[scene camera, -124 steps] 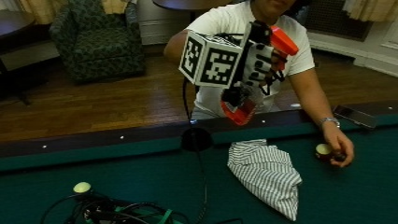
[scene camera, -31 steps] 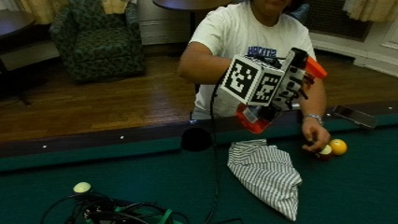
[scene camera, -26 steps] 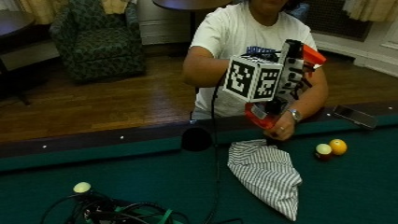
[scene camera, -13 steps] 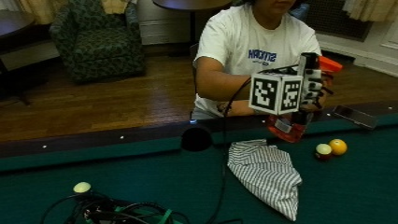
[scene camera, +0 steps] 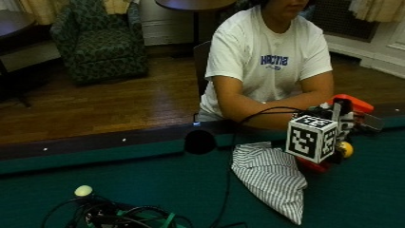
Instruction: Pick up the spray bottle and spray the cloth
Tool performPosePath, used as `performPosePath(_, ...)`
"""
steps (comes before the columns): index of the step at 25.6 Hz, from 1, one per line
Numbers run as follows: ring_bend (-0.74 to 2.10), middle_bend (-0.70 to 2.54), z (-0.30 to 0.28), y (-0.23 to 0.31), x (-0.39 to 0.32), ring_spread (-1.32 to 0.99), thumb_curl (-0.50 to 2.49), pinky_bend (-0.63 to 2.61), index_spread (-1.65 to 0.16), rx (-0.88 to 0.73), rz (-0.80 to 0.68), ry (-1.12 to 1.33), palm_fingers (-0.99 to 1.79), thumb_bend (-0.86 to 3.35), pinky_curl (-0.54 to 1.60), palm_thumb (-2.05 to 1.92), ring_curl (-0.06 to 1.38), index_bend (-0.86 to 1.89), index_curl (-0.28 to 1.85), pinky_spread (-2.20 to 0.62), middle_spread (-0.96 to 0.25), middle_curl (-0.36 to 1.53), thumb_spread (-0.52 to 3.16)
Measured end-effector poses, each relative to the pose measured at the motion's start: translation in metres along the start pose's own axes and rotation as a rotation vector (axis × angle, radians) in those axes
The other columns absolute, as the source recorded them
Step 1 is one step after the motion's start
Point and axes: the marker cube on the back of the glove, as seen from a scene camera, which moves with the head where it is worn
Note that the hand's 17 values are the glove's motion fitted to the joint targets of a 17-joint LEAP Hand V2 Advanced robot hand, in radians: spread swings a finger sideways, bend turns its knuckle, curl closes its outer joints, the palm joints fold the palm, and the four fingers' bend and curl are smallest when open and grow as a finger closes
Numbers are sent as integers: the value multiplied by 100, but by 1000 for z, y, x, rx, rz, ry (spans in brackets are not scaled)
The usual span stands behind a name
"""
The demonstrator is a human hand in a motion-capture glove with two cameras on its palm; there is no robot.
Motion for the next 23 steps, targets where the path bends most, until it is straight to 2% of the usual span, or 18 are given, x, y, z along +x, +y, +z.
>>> performPosePath(11, 79, 58, 24, -10, 44, -22, 86, 54, -27, -10, -27, 18, 134, -2, 42, 94, 50, 19, 67, -31, -21, 60, 56)
performPosePath(23, 79, 59, 44, -53, 61, -22, 87, 53, -27, 33, -71, 19, 135, -3, 42, 93, 50, 19, 67, -31, -21, 60, 55)
